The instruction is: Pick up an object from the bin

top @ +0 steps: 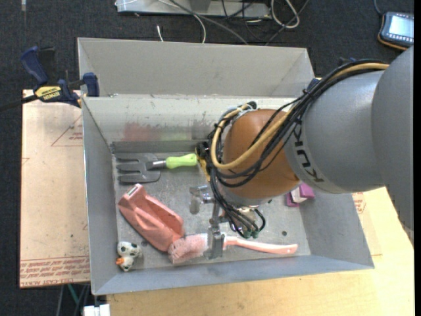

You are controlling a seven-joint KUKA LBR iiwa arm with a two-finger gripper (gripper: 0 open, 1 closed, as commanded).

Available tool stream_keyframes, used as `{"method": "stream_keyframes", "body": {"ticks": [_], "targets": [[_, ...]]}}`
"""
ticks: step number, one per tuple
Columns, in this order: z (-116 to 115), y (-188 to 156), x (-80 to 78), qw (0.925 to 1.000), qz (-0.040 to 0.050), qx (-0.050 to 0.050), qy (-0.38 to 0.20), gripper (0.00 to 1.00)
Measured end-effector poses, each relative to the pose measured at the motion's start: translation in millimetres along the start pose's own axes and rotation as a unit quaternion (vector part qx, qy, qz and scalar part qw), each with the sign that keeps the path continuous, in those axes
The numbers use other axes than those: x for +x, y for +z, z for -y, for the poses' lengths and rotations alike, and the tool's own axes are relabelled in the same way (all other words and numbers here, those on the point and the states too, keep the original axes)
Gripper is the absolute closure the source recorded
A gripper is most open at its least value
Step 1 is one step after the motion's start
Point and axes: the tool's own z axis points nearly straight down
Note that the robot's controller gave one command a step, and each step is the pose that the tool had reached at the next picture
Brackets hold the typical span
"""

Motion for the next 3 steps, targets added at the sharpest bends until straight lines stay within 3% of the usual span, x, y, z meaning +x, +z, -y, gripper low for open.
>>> {"method": "stream_keyframes", "body": {"ticks": [1, 2, 3], "targets": [[2.4, 72.1, -1.7, 0.9996, 0.0066, -0.002, -0.029, 0.0], [9.4, 67.3, 8.1, 0.9981, 0.0146, -0.001, -0.059, 0.0], [2.6, 71.2, -1.0, 0.9994, 0.0083, -0.002, -0.033, 1.0]]}}
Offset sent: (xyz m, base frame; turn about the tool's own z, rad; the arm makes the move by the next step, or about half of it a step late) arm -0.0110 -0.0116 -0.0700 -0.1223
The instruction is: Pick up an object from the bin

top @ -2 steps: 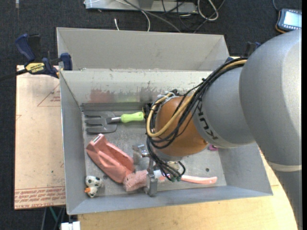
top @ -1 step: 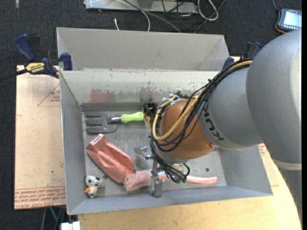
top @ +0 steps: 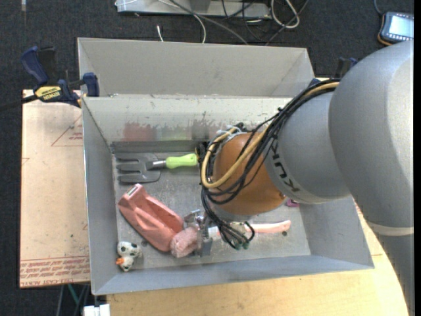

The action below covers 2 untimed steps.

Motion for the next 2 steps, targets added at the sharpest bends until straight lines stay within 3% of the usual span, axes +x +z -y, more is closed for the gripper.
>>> {"method": "stream_keyframes", "body": {"ticks": [2], "targets": [[-0.3, -10.8, 0.4, 1.0, -0.0008, 0.0, 0.001, 1.0]]}}
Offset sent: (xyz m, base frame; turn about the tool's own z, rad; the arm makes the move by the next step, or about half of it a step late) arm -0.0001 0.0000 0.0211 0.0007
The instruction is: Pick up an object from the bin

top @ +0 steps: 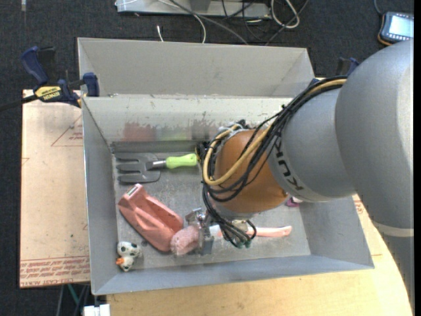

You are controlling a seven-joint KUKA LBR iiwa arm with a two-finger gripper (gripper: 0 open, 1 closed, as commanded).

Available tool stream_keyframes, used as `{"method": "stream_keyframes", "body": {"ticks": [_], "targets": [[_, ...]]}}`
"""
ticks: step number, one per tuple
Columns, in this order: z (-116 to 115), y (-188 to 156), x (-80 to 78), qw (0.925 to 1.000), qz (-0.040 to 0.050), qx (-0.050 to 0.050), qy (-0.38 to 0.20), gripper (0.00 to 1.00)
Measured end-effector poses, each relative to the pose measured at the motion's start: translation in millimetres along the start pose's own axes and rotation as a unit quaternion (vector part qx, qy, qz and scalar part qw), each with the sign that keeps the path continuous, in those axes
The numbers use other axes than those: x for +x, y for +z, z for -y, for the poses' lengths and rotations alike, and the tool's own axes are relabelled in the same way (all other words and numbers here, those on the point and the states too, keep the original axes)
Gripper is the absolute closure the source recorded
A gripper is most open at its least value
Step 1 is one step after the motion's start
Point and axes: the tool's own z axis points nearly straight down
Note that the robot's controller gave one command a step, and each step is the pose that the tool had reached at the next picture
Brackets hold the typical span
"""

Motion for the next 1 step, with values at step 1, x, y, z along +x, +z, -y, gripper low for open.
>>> {"method": "stream_keyframes", "body": {"ticks": [1], "targets": [[-0.5, -32.2, 1.4, 1.0, -0.0043, 0.0, 0.0, 1.0]]}}
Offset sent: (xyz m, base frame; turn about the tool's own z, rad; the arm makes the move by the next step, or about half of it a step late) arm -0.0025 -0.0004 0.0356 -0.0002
